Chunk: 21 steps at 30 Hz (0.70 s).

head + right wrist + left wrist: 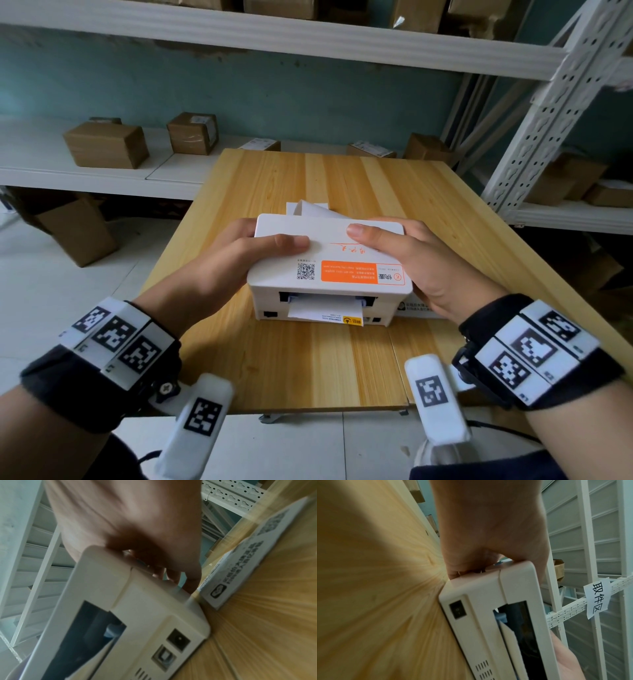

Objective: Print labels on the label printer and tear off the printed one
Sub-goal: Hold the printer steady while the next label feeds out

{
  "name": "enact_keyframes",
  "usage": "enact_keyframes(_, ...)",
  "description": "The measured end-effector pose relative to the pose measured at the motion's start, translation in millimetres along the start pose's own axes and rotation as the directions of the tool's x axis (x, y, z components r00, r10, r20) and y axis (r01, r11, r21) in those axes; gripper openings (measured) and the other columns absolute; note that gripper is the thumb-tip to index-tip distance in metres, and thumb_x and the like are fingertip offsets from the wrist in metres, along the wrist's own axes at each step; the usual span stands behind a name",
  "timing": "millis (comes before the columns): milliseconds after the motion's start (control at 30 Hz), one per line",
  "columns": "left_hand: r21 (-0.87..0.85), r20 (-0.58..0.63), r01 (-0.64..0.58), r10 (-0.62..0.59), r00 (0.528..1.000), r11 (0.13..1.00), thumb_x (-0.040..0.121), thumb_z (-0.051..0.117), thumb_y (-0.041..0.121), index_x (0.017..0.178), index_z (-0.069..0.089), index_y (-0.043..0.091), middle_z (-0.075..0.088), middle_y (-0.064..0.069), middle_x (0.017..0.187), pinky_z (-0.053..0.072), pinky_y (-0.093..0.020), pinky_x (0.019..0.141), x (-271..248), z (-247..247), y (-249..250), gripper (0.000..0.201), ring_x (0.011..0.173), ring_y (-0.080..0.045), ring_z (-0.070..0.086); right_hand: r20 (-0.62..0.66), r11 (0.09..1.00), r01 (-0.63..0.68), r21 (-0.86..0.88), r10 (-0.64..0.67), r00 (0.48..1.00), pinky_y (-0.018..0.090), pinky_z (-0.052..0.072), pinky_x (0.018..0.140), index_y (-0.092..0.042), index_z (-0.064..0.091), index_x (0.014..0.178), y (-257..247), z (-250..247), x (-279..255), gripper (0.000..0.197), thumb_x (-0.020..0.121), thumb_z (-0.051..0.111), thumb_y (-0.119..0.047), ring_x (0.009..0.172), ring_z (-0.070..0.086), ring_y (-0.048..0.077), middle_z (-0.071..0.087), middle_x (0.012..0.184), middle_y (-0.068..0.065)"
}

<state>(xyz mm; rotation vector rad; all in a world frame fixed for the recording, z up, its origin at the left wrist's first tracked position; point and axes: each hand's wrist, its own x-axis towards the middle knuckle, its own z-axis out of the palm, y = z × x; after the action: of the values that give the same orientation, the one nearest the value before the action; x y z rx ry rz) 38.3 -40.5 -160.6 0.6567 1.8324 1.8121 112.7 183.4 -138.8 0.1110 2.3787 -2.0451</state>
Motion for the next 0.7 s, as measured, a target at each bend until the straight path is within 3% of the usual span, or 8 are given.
enact_keyframes(300, -0.020, -0.014, -0.009, 0.009, 1.000, 1.000, 0.084, 0.066, 0.026, 0.097, 0.077, 0.008, 0.081, -0.013, 0.101, 0.060, -0.024, 0.068, -1.1, 1.4, 0.4, 0.025, 0.083, -0.022, 0.077, -0.015, 1.000, 0.009, -0.001, -0.009, 1.000, 0.021, 0.053, 0.065, -0.008, 0.073, 0.104, 1.1, 1.4, -0.1, 0.028, 0.092, 0.067, -0.031, 0.079, 0.075, 0.016, 0.079, 0.093, 0.007)
enact_keyframes(533, -0.006, 0.008, -0.012, 0.012, 1.000, 1.000, 0.087, 0.069, 0.023, 0.108, 0.074, 0.002, 0.080, -0.015, 0.107, 0.060, -0.025, 0.072, -0.4, 0.5, 0.6, 0.030, 0.089, -0.026, 0.077, -0.019, 1.000, 0.004, -0.004, -0.005, 1.000, 0.021, 0.053, 0.066, -0.006, 0.072, 0.106, 0.8, 2.0, 0.6, 0.030, 0.092, 0.067, -0.032, 0.080, 0.075, 0.017, 0.079, 0.095, 0.009)
enact_keyframes(700, 0.003, -0.014, 0.001, -0.001, 1.000, 1.000, 0.082, 0.067, 0.027, 0.106, 0.074, 0.003, 0.081, -0.013, 0.104, 0.060, -0.024, 0.071, -2.0, 3.2, 3.5, 0.034, 0.086, -0.024, 0.077, -0.012, 1.000, 0.003, -0.003, -0.003, 1.000, 0.021, 0.054, 0.066, -0.005, 0.072, 0.107, 1.2, 1.9, 0.2, 0.031, 0.092, 0.066, -0.031, 0.079, 0.075, 0.018, 0.079, 0.094, 0.010)
